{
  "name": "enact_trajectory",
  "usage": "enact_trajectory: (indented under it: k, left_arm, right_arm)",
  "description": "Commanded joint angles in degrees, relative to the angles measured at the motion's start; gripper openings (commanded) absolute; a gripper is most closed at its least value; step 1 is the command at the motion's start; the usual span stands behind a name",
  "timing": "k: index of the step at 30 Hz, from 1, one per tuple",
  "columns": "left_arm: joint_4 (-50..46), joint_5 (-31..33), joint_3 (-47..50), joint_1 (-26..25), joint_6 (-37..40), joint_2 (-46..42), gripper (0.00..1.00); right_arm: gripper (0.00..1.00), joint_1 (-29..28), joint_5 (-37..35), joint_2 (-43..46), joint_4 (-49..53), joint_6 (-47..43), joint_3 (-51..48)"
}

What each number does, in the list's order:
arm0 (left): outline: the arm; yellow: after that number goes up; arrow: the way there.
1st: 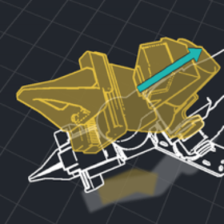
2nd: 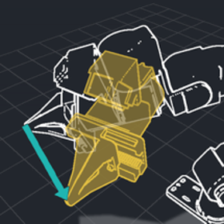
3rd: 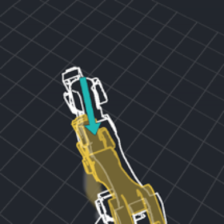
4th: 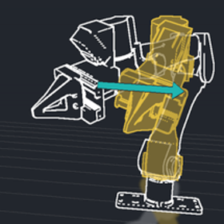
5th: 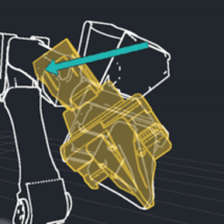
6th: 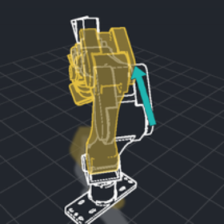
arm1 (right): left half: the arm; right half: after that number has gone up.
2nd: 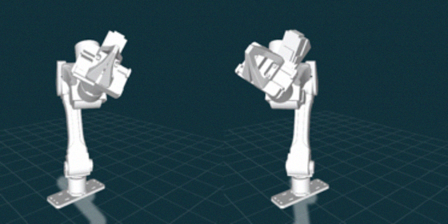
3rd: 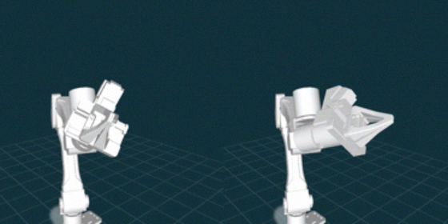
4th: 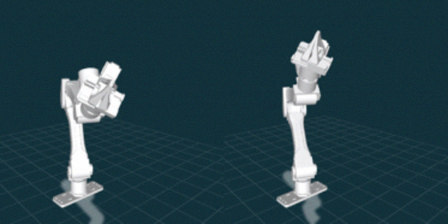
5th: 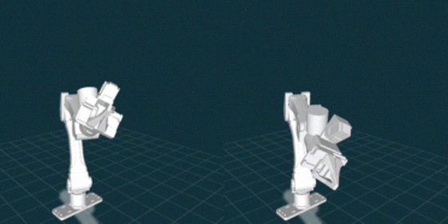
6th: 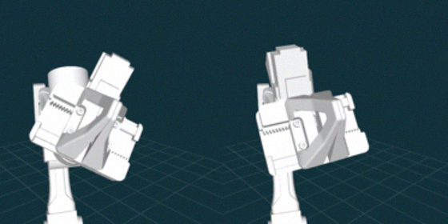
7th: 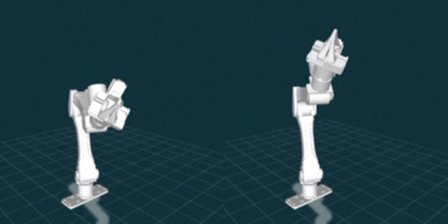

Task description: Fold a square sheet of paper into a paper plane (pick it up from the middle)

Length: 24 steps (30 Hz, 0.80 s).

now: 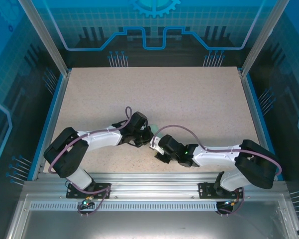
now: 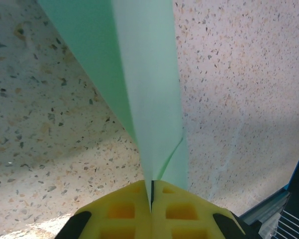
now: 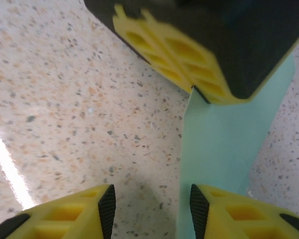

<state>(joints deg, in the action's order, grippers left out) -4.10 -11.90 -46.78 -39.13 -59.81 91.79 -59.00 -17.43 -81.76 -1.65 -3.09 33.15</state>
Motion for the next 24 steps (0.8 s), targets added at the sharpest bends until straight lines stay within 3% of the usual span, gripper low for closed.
enact_trajectory:
  k: [1,8,10,24]
  left_arm:
    - [-1.55,-1.82,-1.47,0.23,1.36,0.57,0.0]
    - [-1.54,-2.01,-1.66,0.23,1.63,0.94,0.0]
    - [-1.55,-2.08,-1.64,0.24,1.58,1.02,0.0]
    - [-1.8,-1.97,-1.4,0.29,1.45,0.89,0.0]
  right_arm:
    - [0.44,-1.12,-3.98,-2.14,-2.11,-4.77,2.03]
    - [0.36,-1.38,-6.26,-3.01,-5.17,-5.92,1.0]
    - [0.29,-1.37,-6.54,-2.37,-7.59,-5.75,-0.1]
    - [0.06,-0.86,-5.89,-2.53,-9.98,-2.83,-2.07]
